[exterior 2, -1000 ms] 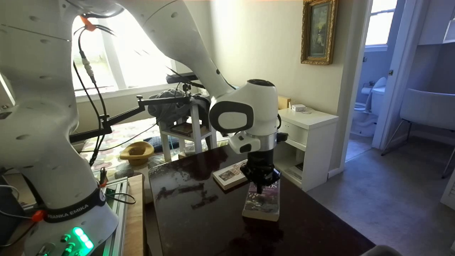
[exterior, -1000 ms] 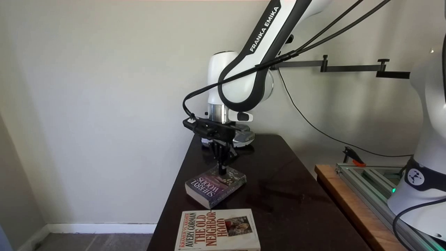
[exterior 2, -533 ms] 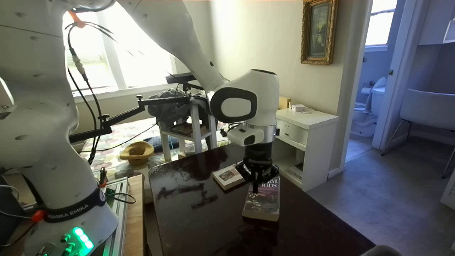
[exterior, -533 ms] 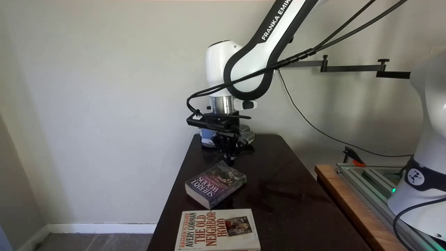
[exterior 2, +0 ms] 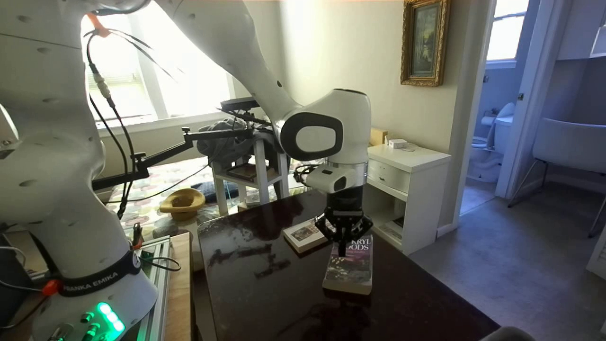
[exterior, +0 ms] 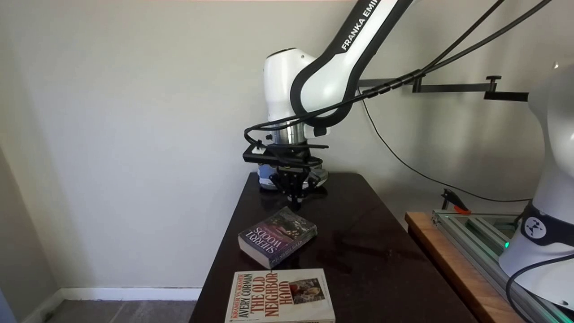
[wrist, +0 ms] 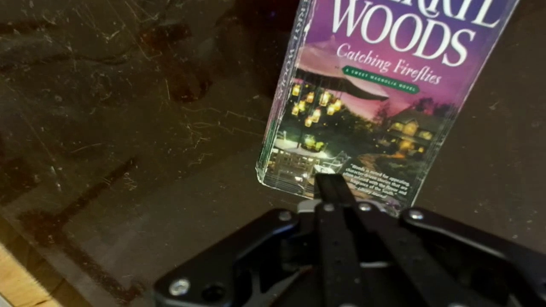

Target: Rotate the book on the right.

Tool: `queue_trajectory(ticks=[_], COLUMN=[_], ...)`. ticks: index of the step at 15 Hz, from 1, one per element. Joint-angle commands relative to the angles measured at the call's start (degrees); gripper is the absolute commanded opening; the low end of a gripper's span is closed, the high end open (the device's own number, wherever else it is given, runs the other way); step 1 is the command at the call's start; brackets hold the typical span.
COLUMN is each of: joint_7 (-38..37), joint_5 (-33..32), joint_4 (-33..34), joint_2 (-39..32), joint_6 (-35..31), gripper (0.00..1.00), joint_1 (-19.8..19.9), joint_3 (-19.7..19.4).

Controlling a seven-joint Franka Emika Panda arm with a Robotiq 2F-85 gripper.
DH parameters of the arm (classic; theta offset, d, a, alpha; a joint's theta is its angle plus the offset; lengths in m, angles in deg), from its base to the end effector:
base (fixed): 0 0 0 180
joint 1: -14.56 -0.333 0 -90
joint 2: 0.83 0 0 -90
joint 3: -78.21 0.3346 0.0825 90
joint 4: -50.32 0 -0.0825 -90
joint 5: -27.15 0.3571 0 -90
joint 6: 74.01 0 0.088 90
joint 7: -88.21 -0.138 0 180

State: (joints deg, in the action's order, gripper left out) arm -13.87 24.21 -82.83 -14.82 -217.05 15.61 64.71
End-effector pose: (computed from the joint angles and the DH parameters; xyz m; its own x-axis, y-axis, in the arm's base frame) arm 0.4858 -0.1286 0.2420 -0.4017 -0.9106 0.0967 -0.9119 0.4075 0.0486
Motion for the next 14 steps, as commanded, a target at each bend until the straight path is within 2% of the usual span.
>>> queue_trajectory(ticks=[1, 6, 14], joint_7=[6.98, 18.05, 42.96], joint_5=[-2.74, -8.71, -8.36], joint_4=[-1.94, -4.94, -5.46], joint_2=[1.33, 3.09, 1.81], joint_6=[-2.18, -4.49, -10.4], gripper=[0.0, 0.0, 0.0], joint_1=[0.77, 1.01, 2.65], joint_3=[1.13, 0.06, 0.56])
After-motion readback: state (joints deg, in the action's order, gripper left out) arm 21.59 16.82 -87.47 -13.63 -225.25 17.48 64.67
